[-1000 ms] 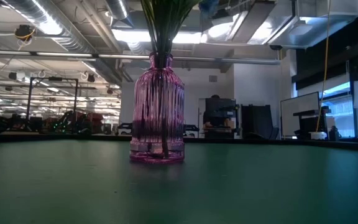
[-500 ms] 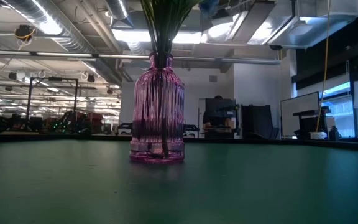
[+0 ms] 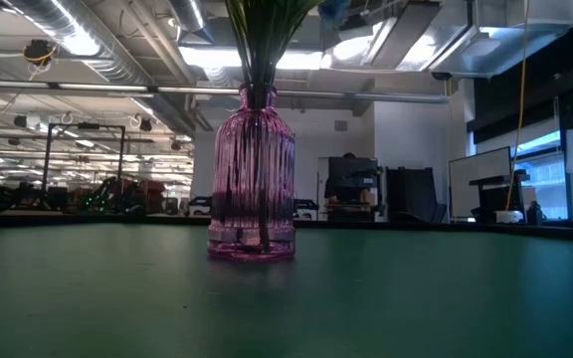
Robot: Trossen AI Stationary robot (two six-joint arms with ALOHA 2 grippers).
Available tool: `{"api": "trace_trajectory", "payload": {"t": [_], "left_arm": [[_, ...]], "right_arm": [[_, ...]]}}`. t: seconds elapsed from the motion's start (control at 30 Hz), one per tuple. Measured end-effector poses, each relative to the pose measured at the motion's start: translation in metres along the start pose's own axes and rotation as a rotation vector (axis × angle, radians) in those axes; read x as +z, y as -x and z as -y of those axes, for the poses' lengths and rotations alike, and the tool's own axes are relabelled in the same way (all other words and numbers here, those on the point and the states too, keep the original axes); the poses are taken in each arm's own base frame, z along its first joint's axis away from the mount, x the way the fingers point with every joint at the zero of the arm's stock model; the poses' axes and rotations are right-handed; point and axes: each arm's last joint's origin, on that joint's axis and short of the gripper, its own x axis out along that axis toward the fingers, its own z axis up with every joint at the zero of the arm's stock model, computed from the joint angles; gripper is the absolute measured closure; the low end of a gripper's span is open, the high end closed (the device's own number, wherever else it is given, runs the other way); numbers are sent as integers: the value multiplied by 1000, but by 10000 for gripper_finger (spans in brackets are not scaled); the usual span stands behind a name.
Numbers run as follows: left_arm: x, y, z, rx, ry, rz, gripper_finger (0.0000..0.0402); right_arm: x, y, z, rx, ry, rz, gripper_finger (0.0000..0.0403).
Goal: Sort flowers into vase by color
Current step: Put the yellow flower into the blue vase
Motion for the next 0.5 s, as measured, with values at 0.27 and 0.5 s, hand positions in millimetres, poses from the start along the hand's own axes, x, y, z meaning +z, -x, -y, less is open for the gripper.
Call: {"api": "trace_trajectory", "payload": {"t": [0.27, 0.5], "left_arm": [[-12, 0, -4, 45, -11, -78, 294], [-15, -18, -24, 159, -127, -112, 294]], "right_arm": [[26, -14, -3, -44, -57, -191, 220], [56, -16, -2, -202, -66, -321, 174]]}}
